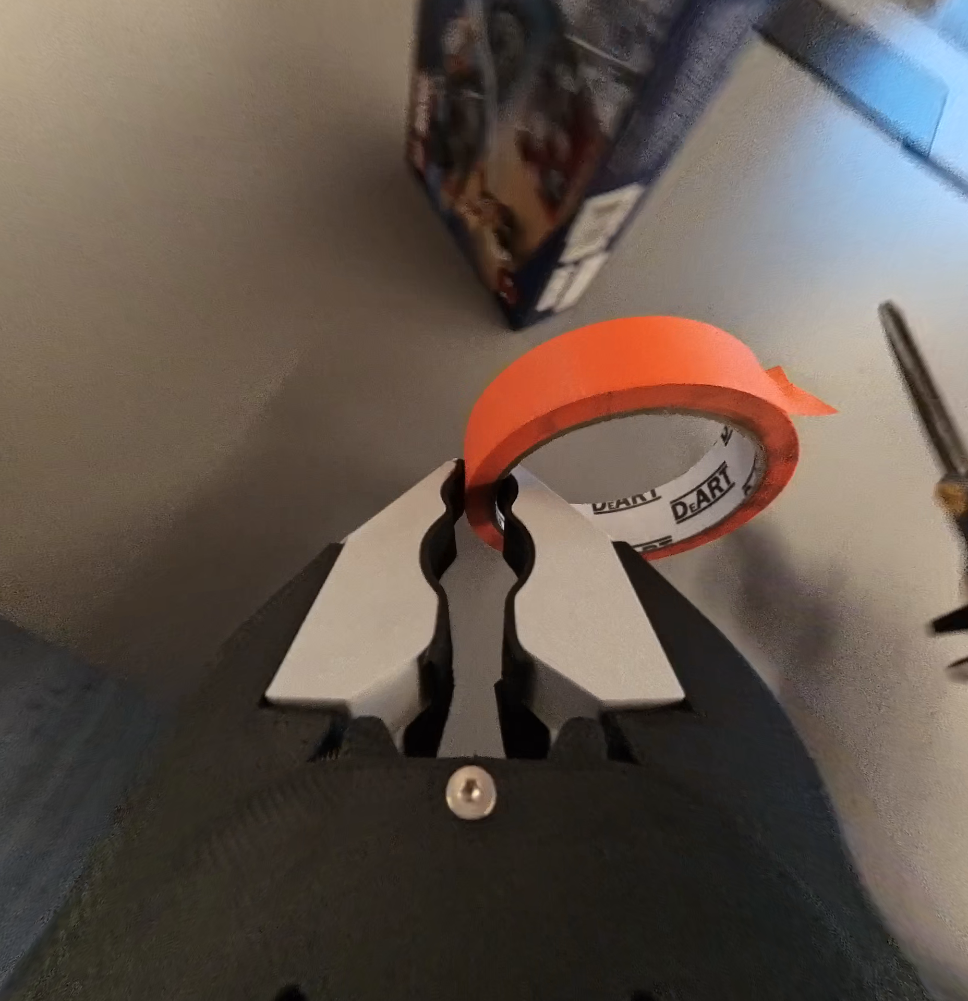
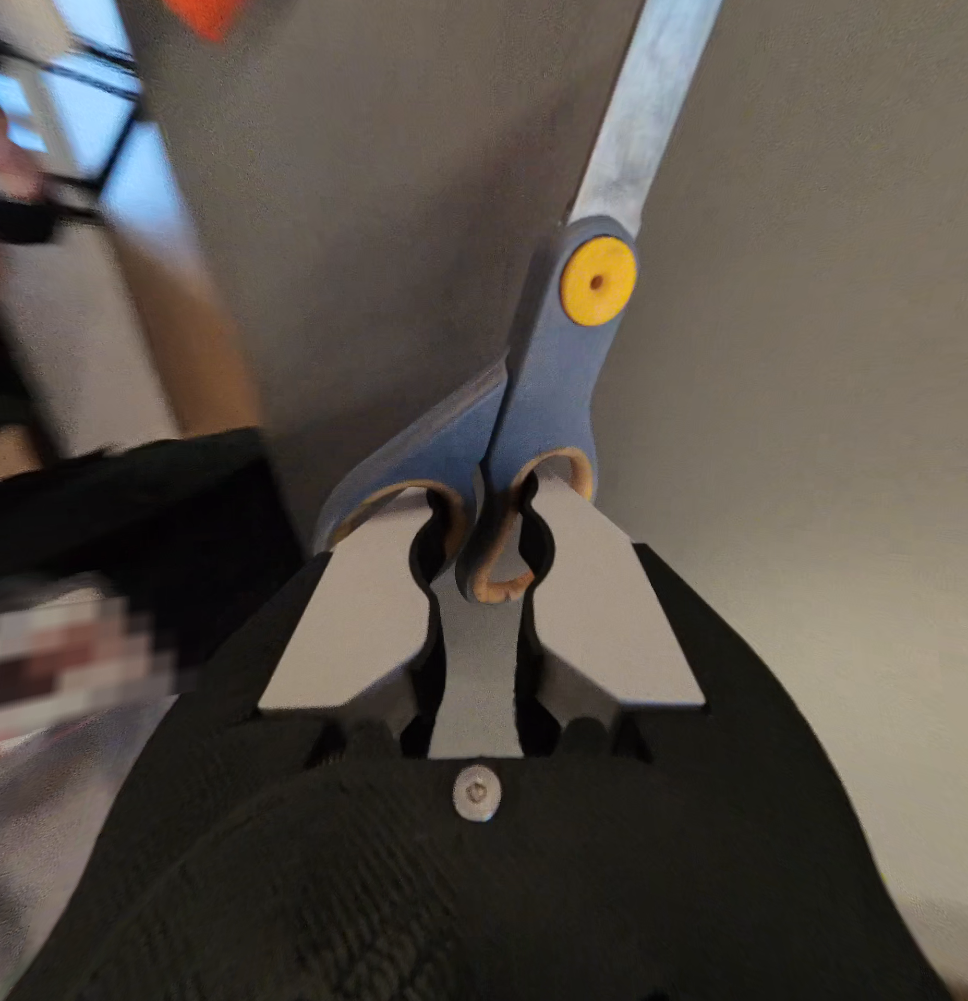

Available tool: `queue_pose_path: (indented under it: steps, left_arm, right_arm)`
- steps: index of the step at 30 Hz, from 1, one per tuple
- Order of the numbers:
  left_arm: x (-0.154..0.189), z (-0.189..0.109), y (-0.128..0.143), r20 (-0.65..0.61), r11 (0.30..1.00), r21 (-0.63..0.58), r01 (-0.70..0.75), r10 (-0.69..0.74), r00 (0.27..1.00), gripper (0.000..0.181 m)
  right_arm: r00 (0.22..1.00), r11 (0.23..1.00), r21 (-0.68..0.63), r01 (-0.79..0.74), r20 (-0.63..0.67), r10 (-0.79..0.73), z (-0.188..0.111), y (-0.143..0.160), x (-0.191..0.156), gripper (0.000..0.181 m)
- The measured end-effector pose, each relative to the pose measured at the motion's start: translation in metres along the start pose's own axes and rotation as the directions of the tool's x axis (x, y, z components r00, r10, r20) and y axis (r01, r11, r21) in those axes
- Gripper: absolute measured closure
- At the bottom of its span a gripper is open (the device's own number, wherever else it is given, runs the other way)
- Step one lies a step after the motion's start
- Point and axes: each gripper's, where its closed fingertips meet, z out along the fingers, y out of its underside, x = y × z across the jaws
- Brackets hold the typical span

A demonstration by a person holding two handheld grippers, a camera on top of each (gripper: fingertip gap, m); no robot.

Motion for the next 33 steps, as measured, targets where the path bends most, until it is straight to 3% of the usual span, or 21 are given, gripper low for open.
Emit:
queue_pose_path:
  steps: [3,7,12,17,21,24,33]
  left_arm:
    - [0.038,0.011,0.006,-0.014,0.959,-0.018,-0.281,0.281,0.96,0.173]
    - [0.098,0.027,0.022,-0.145,0.896,-0.033,-0.442,0.433,0.89,0.173]
    - [0.147,0.038,0.042,-0.342,0.853,-0.168,-0.494,0.42,0.841,0.173]
    - [0.16,0.038,0.055,-0.452,0.746,-0.335,-0.576,0.409,0.793,0.173]
    - [0.163,0.037,0.057,-0.479,0.672,-0.381,-0.636,0.445,0.757,0.173]
    - [0.165,0.031,0.079,-0.561,0.508,-0.49,-0.708,0.438,0.702,0.173]
    - [0.162,0.03,0.092,-0.613,0.146,-0.587,-0.796,0.561,0.555,0.173]
  right_arm:
    - [0.985,0.993,-0.009,-0.122,-0.126,0.12,-0.006,0.033,0.037,0.16]
    - [0.948,0.963,0.061,-0.262,-0.173,0.269,-0.016,0.055,0.055,0.16]
    - [0.926,0.945,0.073,-0.319,-0.188,0.328,-0.029,0.07,0.056,0.16]
    - [0.898,0.927,0.057,-0.37,-0.232,0.373,-0.039,0.093,0.067,0.159]
    - [0.89,0.941,0.009,-0.339,-0.323,0.323,-0.044,0.111,0.077,0.158]
    - [0.882,0.949,-0.016,-0.314,-0.375,0.285,-0.048,0.117,0.083,0.158]
    - [0.838,0.971,-0.081,-0.223,-0.526,0.149,-0.059,0.135,0.102,0.158]
